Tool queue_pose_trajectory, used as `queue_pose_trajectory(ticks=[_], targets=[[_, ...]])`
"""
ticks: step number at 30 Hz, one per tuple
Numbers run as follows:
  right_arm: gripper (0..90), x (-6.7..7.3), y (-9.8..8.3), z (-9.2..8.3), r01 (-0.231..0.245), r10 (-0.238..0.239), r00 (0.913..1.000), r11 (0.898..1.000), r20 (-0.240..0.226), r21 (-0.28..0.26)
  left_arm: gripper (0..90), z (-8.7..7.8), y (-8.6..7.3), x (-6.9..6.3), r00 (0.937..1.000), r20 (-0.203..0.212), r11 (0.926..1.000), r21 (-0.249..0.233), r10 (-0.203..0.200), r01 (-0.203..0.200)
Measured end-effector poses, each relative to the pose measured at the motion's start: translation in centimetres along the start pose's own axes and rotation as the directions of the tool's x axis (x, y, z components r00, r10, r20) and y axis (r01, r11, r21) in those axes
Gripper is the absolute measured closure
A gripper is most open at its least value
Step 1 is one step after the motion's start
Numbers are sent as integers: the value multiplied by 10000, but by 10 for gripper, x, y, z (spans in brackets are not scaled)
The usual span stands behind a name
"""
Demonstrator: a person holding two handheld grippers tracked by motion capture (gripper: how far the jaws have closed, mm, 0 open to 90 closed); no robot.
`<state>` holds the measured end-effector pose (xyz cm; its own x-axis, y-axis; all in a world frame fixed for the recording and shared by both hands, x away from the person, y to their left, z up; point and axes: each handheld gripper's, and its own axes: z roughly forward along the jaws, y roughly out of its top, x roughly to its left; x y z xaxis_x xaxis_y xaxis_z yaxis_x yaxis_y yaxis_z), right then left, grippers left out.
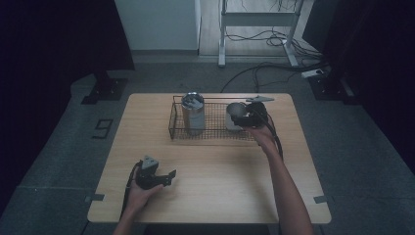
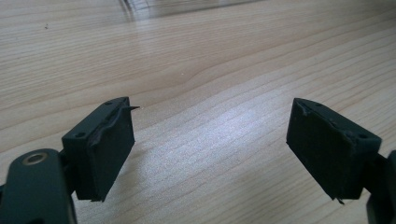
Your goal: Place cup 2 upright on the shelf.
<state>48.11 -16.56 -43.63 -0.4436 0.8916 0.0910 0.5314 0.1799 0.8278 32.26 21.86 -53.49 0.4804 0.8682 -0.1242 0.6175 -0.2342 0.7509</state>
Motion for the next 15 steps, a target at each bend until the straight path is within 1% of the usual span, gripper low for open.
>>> queue_pose_trajectory(ticks=[2,4,6,7,8,9,10,11,12,14,15], targets=[[140,1,-3,-3,-10,10,10000,10000,-33,-21,152,-2,0,0,10000,14,10000,-42,-41,41],[146,3,-8,-8,-19,18,10000,9997,-24,-247,153,-3,1,-1,10000,44,9999,-120,-85,86],[144,4,-12,-12,-28,26,9999,9998,-112,-173,152,-6,1,-2,9999,66,9998,-190,-99,100],[158,5,-16,-15,13,-15,10000,9995,-68,-321,152,-6,1,-2,9999,71,9998,-195,-101,102],[153,6,-18,-17,27,-30,10000,9992,-64,-404,152,-7,1,-2,9999,66,9997,-215,-99,101],[145,6,-21,-20,-7,2,9999,9995,-170,-325,152,-7,1,-2,9999,72,9997,-217,-103,105],[151,6,-22,-22,10,-17,9998,9994,-177,-344,152,-8,1,-3,10000,42,9997,-213,-87,87],[166,7,-25,-25,57,-59,10000,9988,-45,-488,152,-8,0,-3,9999,33,9997,-211,-112,112],[161,7,-28,-28,127,-125,9999,9981,32,-604,152,-9,0,-3,9999,21,9997,-207,-120,121],[157,7,-33,-34,108,-115,9999,9982,-116,-582,152,-11,-1,-2,9999,-15,9997,-205,-141,141],[167,8,-35,-36,120,-128,9999,9976,-115,-680,152,-11,-1,-2,9999,-16,9996,-238,-164,164]])
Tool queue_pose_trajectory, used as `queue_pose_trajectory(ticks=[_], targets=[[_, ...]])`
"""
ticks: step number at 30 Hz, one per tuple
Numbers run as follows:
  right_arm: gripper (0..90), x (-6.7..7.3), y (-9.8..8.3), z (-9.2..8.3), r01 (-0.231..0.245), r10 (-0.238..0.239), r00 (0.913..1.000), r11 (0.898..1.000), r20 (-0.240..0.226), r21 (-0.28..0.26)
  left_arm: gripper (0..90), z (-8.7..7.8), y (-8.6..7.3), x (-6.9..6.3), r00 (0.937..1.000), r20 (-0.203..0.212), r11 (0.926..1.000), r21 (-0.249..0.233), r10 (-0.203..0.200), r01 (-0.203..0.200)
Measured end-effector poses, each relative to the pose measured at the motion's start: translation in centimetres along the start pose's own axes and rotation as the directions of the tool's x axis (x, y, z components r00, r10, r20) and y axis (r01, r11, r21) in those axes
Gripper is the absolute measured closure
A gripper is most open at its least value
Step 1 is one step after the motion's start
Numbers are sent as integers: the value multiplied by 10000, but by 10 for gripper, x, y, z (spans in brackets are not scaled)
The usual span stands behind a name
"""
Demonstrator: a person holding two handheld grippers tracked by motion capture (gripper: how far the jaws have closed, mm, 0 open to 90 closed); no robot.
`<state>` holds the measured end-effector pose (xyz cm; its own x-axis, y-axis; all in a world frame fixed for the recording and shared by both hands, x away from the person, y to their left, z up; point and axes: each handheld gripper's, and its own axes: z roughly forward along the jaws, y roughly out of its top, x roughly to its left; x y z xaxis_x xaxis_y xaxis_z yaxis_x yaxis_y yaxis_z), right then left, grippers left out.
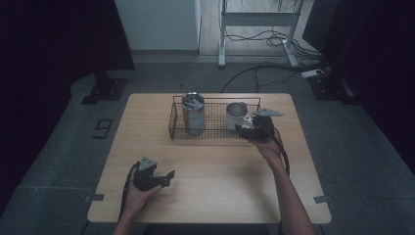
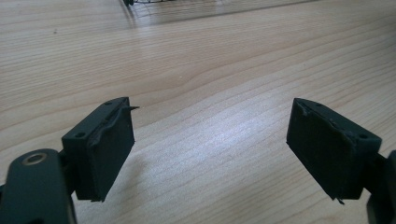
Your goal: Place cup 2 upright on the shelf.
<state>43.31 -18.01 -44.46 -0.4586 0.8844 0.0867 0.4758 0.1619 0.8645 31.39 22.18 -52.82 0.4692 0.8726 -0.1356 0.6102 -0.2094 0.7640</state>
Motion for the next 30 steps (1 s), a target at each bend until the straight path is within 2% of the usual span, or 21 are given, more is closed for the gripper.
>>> queue_pose_trajectory(ticks=[10,20,30], targets=[[166,2,-28,-27,-290,273,9986,9990,-463,-352,152,-2,-1,-1,10000,-10,10000,31,16,-15],[169,2,-55,-50,-251,235,9989,9990,-406,-380,152,-2,-2,-1,10000,-3,10000,29,-6,6],[170,4,-85,-58,-177,177,9997,9998,-168,-6,152,-1,-2,-2,10000,-1,10000,83,21,-21]])
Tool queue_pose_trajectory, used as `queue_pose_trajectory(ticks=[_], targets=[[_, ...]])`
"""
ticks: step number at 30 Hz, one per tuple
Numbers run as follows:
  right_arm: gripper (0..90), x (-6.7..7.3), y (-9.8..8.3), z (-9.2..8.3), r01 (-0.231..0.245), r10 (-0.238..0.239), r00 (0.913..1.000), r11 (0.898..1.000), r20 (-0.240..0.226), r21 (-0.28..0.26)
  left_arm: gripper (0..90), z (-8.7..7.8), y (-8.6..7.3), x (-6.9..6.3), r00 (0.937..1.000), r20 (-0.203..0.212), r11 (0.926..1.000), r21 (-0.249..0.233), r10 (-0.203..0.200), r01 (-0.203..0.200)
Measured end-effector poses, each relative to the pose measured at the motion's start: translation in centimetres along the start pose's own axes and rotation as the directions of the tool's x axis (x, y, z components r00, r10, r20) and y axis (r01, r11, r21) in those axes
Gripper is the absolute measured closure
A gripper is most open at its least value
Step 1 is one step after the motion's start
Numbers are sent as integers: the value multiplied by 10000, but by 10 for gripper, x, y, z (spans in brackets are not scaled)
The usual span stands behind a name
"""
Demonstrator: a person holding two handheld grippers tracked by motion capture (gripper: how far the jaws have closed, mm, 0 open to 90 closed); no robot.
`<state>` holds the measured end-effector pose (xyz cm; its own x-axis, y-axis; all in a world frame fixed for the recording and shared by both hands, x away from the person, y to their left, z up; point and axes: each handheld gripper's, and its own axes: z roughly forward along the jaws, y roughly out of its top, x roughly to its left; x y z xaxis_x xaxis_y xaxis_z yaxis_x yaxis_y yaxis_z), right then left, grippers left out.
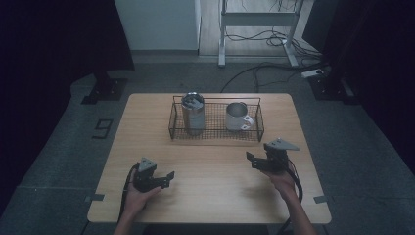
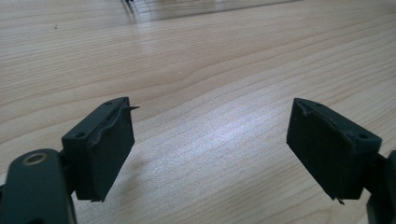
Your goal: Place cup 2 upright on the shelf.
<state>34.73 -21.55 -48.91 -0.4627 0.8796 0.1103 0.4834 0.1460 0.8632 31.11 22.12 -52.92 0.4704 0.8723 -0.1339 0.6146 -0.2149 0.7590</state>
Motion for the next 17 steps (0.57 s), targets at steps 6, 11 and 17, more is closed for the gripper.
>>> queue_pose_trajectory(ticks=[6,11,17], targets=[[169,1,-10,-1,-2,1,10000,10000,48,99,152,1,0,-1,10000,20,10000,30,43,-43],[168,3,-11,-1,27,-27,10000,10000,33,57,152,0,0,0,10000,2,10000,17,26,-26],[162,2,-13,-1,26,-27,10000,9999,71,155,152,1,0,0,10000,-26,10000,32,39,-39]])
